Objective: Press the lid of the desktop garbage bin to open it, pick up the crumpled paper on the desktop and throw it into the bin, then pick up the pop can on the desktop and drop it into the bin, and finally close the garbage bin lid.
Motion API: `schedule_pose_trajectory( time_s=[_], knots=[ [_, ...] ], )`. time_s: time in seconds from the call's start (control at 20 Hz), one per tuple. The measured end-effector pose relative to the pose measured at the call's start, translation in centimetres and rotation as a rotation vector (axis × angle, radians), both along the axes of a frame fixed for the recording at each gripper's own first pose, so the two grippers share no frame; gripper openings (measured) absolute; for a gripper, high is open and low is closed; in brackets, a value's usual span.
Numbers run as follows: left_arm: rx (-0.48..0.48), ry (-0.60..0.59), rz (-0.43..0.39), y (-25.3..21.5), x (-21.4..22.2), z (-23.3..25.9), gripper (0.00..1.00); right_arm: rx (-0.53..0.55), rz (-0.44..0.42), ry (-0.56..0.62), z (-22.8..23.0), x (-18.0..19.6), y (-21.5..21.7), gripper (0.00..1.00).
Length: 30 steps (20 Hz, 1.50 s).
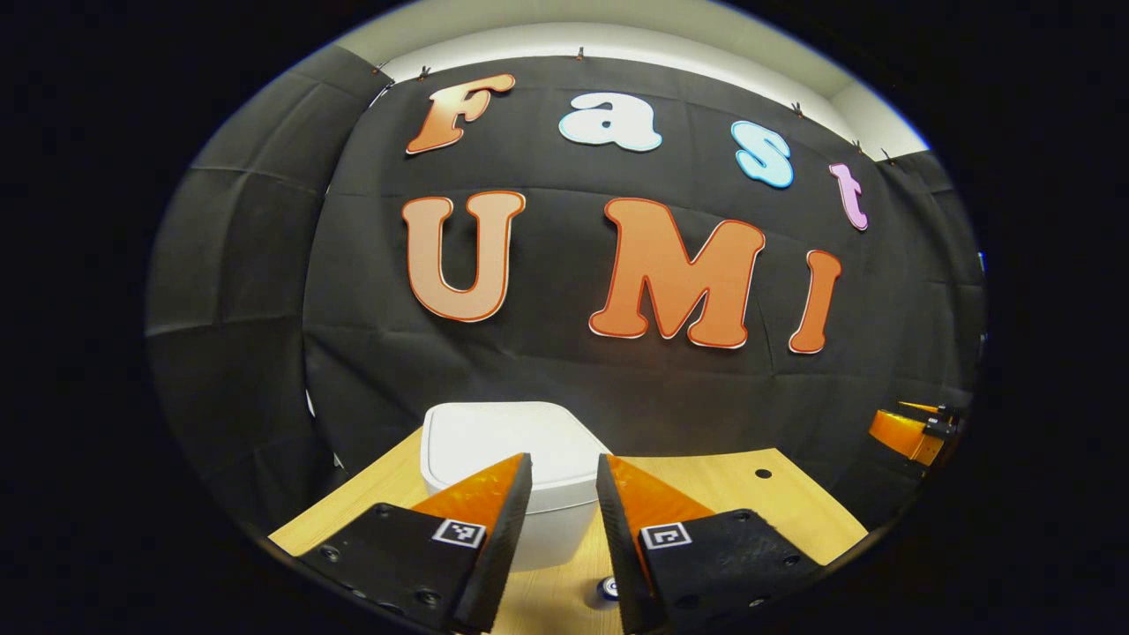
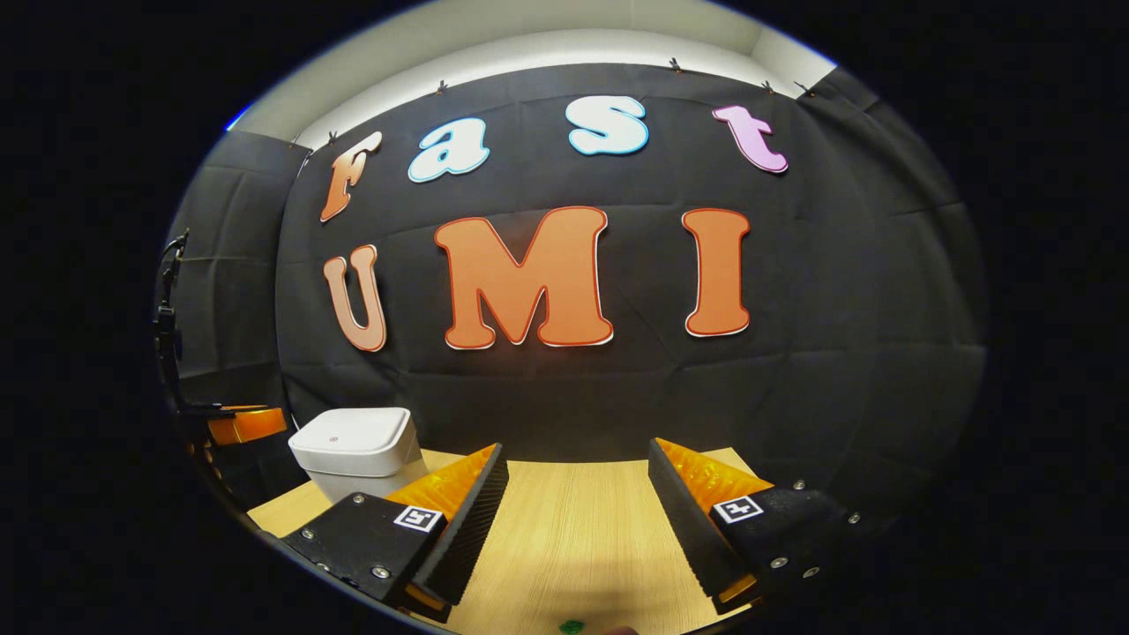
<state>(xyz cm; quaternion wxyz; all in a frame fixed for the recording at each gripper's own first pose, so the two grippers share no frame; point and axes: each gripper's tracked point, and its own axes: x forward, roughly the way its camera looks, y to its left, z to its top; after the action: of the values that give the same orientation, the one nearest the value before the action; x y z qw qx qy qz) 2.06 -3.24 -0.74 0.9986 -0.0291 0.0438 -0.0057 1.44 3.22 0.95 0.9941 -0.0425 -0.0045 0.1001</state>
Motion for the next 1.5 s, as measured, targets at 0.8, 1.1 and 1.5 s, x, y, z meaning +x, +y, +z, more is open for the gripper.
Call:
schedule_pose_trajectory(
  time_s=[0.8, 1.1, 1.5],
  knots=[
    [0.103, 0.092, -0.043, 2.0, 4.9, 2.8, 0.0, -0.013, 0.007, -0.004, 0.7, 1.8, 0.8, 0.95],
    [0.111, 0.212, -0.133, 2.2, 9.4, 3.7, 0.0, -0.037, 0.013, -0.003, 0.7, 2.7, 1.4, 1.0],
    [0.059, 0.471, -0.197, 3.0, 12.6, -4.1, 0.0, -0.042, 0.004, 0.02, 0.0, 3.8, 1.6, 0.96]
  ],
)
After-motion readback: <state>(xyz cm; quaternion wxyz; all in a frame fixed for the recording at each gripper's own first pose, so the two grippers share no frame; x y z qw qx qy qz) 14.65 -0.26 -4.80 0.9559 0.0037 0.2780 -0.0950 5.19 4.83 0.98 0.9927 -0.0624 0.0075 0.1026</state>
